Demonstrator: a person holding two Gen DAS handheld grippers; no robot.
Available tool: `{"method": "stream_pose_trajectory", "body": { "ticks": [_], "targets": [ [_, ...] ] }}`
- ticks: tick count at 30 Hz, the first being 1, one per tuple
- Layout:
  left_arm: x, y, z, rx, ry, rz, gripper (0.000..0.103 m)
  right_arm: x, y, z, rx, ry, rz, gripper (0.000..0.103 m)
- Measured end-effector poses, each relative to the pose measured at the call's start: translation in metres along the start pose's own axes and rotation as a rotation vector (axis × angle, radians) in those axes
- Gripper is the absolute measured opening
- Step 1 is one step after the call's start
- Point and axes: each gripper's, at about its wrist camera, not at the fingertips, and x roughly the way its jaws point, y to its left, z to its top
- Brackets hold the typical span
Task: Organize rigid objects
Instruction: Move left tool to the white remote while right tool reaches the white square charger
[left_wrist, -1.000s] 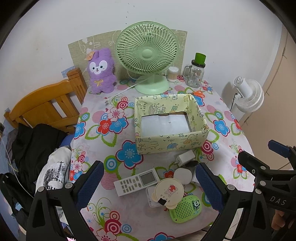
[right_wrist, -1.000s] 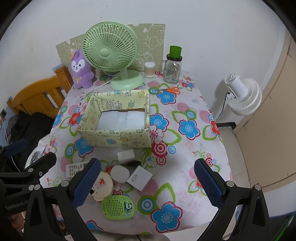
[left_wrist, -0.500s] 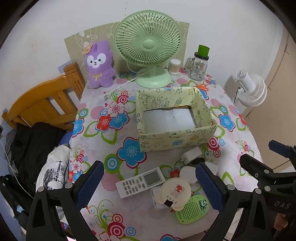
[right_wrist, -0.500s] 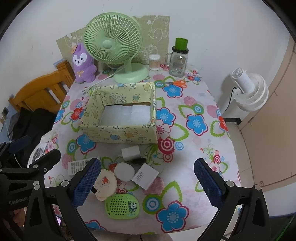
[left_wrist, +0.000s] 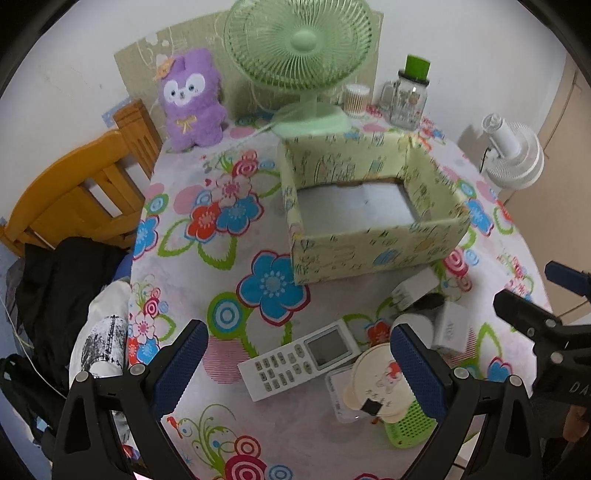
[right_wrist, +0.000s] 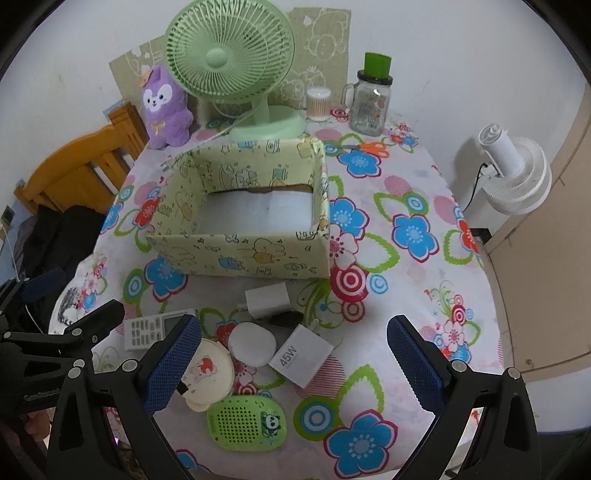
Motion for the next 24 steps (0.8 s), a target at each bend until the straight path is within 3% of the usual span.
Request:
{"method": "stream_pose_trajectory", "body": {
  "ticks": [24],
  "targets": [
    [0.081,0.018,-0.028,0.059,0.137,-0.017,0.097,0.081,-0.004,-0.033,0.051,0.148,-0.033,0.099]
  ]
}}
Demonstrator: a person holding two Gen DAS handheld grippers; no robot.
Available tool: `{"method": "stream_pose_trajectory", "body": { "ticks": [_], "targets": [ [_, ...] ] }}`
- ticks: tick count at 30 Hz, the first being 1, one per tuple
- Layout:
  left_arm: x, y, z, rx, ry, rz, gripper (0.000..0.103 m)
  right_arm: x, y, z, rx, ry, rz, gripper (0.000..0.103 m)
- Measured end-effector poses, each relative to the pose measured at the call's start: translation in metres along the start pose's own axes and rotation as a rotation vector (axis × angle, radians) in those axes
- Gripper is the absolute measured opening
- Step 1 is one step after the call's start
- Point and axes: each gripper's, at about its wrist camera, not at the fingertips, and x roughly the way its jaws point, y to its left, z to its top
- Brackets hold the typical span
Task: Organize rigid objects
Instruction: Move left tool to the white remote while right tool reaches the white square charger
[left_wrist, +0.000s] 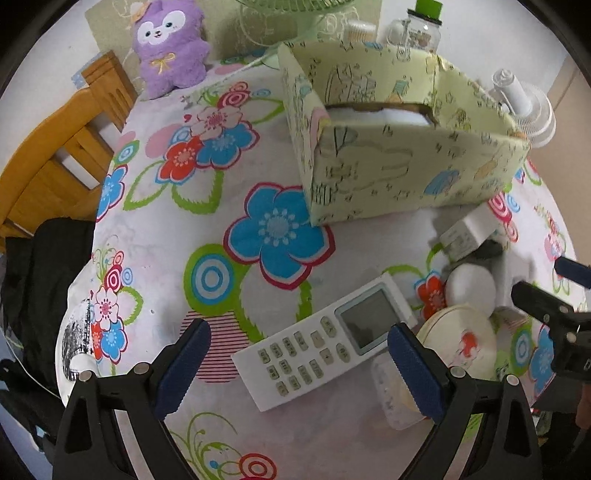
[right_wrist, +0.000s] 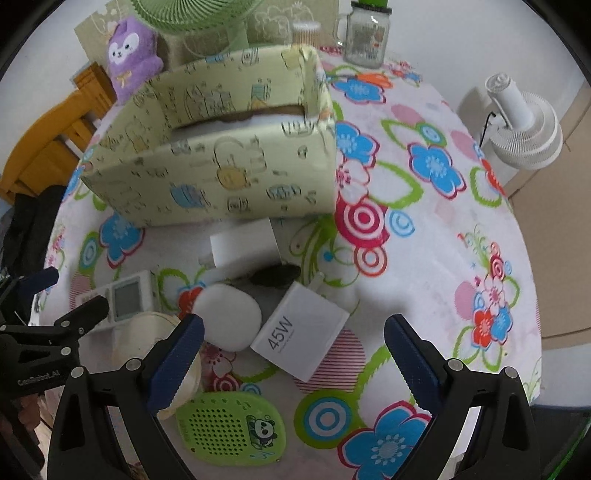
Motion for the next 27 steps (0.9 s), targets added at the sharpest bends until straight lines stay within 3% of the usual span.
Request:
{"method": "stream_pose_trajectory", "body": {
  "ticks": [16,27],
  "targets": [
    [0.019,0.006,-0.021,0.071,0.065,0.024,0.095,0.026,-0.007,-0.015,0.036,0.058,-0.019,0.099],
    [0.033,-0.005,-0.012,0.072,0.057,0.016,0.095,0.037,-0.01,-0.009,0.059,0.051,-0.01,0.097]
  ]
}}
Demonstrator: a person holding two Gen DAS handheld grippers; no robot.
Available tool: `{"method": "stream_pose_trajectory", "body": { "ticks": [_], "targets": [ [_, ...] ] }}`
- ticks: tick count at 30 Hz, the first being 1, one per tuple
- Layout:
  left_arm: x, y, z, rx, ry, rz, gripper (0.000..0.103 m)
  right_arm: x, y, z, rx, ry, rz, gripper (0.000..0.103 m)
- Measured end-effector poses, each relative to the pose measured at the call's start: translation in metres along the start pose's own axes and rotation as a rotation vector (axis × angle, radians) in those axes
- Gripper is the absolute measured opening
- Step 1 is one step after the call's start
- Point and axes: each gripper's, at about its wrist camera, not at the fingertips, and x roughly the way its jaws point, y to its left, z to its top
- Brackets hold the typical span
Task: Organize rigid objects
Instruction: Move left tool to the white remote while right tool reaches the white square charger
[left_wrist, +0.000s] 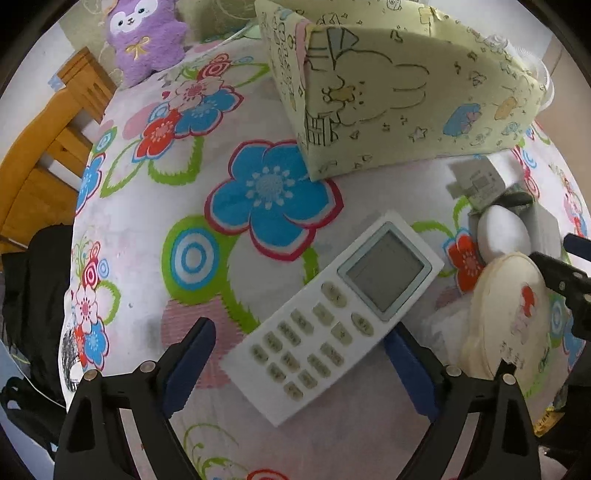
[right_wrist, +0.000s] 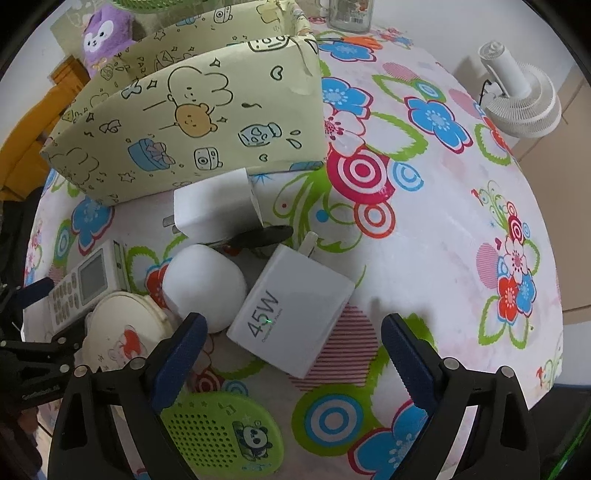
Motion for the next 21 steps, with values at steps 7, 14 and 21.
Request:
{"method": "stream_pose_trajectory", "body": {
  "ticks": [7,14,21],
  "targets": [
    [0.001,-0.005,0.014,-0.029,-0.007,-0.059,0.079,0.002,-0.01,0.005,0.02,0.01,0.004,0.095],
    [-0.001,-0.009,0.016,-0.061,-0.001,-0.051,0.065,0.003,-0.017,0.007,0.052,0.02,0.049,0.08],
    [0.0,-0.013,0.023,-0.099,0.003,-0.031,0.058,0.015,-0.007,0.02,0.021,0.037,-0.015,0.067]
  ]
}}
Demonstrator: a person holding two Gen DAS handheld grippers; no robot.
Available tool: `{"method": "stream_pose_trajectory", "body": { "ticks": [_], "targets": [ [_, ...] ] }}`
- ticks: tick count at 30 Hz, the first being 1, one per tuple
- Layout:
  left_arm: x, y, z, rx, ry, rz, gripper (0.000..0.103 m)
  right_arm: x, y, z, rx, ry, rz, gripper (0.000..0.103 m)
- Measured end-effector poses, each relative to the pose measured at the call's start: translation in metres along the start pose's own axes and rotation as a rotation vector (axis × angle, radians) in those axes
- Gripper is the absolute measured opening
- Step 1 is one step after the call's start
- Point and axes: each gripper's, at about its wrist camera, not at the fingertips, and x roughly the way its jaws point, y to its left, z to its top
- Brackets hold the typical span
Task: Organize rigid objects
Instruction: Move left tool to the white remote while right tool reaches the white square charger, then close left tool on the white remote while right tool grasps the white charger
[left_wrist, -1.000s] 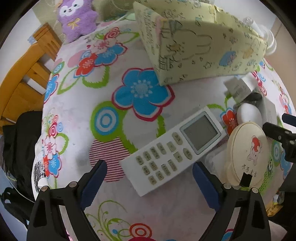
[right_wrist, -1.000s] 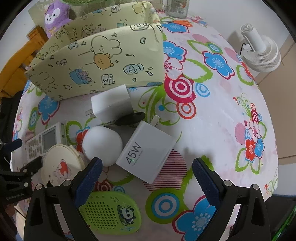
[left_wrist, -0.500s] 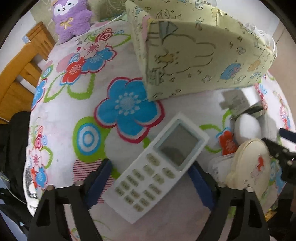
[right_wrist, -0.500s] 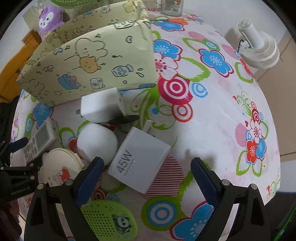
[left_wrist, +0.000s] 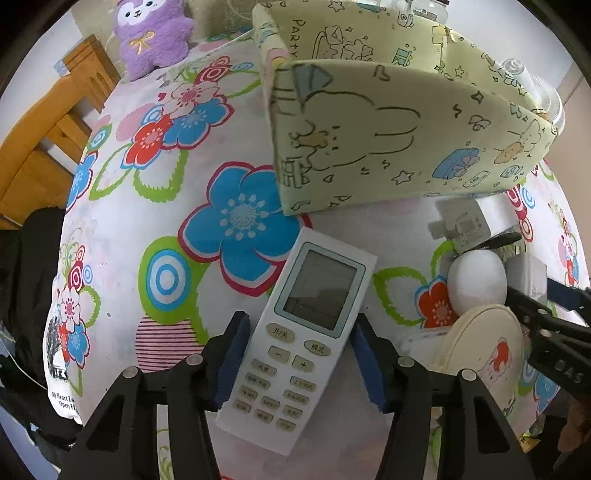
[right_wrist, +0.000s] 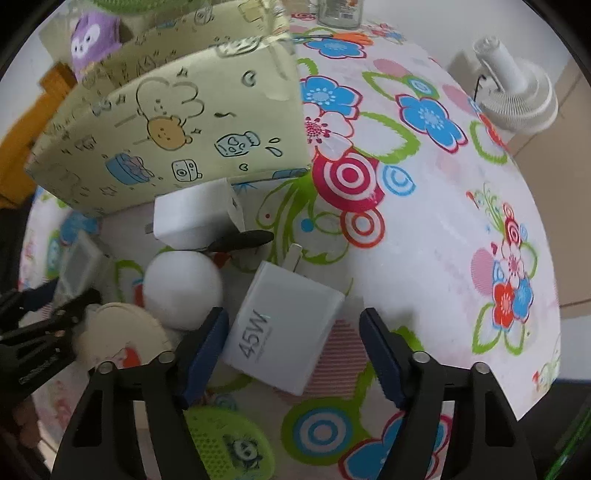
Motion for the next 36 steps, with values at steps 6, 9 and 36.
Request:
{"method": "stream_pose_trajectory", "body": {
  "ticks": [6,9,36],
  "targets": [
    [0.001,0.003,0.005,-0.038,0.022,-0.015,0.049,0.0,0.009,0.008,-0.044,-0.02,-0.018,0.052],
    [-0.004,0.004,0.004,-0.07,0.02,-0.046,0.048,-0.004,0.011,0.01,-0.055,-0.021,-0.005,0.052],
    [-0.107,-0.013,0.011,-0.093,-0.145,-0.033,0.046,-0.102,0.036,0.0,-0.177,-0.158,0.096,0.051]
  ]
}}
